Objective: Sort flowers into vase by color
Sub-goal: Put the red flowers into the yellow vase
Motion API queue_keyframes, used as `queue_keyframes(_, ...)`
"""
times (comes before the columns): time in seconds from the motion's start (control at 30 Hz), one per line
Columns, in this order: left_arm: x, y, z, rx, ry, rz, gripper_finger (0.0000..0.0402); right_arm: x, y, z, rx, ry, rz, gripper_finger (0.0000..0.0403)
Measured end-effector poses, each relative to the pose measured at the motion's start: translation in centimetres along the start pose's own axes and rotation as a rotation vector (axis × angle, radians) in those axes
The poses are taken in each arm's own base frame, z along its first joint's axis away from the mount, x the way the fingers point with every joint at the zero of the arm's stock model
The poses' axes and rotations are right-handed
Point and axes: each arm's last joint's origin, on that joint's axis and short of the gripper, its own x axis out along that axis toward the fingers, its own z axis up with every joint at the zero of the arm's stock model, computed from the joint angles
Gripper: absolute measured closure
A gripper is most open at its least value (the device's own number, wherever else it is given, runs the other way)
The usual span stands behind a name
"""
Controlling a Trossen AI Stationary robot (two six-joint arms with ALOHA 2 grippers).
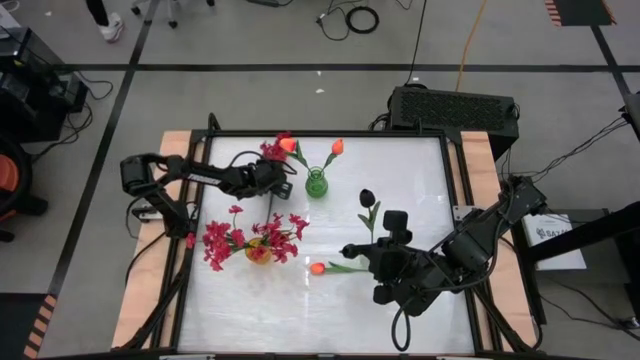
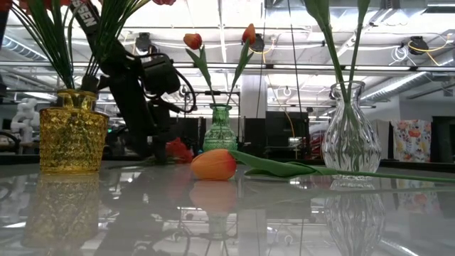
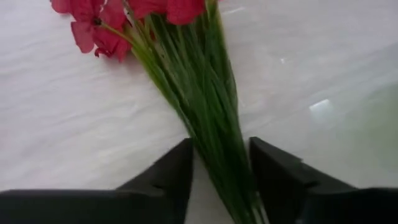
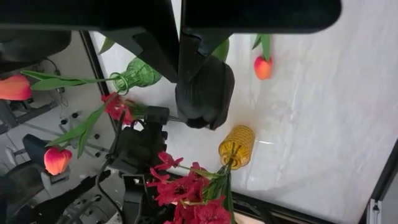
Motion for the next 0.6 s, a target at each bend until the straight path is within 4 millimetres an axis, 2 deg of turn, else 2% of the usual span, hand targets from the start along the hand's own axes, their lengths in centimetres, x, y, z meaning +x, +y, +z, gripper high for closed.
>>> queue_keyframes(0.2,0.1,0.4,0.2,-0.003,-0.026,0.054,0.0375,0.0,0.0,0.0,0.000,0.000,0.000,0.0403)
queue_keyframes(0.23,0.0,0.5,0.2,-0.001,-0.037,0.072,0.0384,0.0,0.0,0.0,0.000,0.000,0.001,0.0403)
queue_keyframes(0.43,-1.1,0.8,0.9,-0.017,-0.098,0.099,0.0381,0.0,0.0,0.0,0.000,0.000,0.001,0.0403)
queue_keyframes(0.6,-3.5,1.9,1.6,-0.026,-0.114,0.125,0.0389,0.0,0.0,0.0,0.000,0.001,0.002,0.0403)
